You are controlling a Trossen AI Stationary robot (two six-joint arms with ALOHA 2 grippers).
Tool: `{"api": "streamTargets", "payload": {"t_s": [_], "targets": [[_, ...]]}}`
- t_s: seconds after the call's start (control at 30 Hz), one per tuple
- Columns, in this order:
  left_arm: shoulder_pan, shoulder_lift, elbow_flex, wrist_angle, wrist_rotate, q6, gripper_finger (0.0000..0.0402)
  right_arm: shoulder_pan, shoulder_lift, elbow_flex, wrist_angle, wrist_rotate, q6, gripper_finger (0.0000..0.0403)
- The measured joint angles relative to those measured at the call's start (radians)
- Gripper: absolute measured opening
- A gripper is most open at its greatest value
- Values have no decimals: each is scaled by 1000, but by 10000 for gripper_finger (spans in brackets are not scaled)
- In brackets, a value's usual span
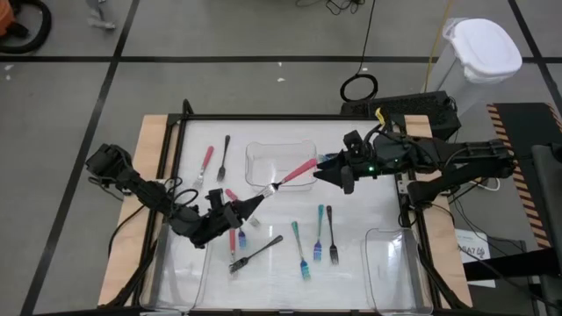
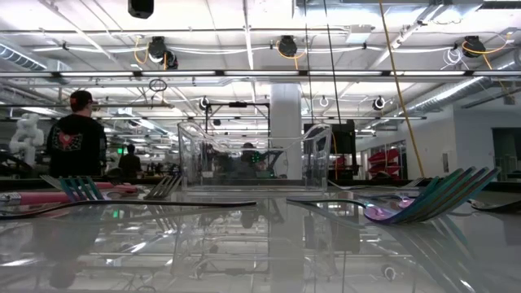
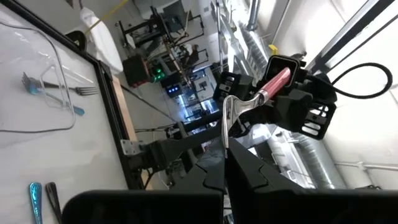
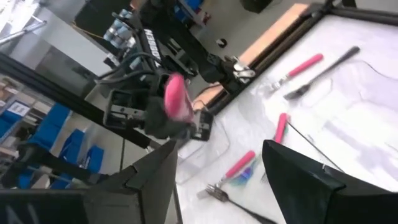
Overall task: Sort silverware by color (type)
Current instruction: Put the pink fork into the middle transparent bin
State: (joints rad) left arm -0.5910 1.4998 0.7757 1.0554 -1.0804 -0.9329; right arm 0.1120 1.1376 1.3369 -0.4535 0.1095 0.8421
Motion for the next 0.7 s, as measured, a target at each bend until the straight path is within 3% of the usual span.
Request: {"api": "streamTargets", "payload": {"t_s": [0.27,0.7], "targets": [[0,0,0,-11,-3,23,0,0,-27,0,-19,-10,45,233],[30,0,0,-115,89,-5,0,-2,-27,0,-52,-9,63,233]]}}
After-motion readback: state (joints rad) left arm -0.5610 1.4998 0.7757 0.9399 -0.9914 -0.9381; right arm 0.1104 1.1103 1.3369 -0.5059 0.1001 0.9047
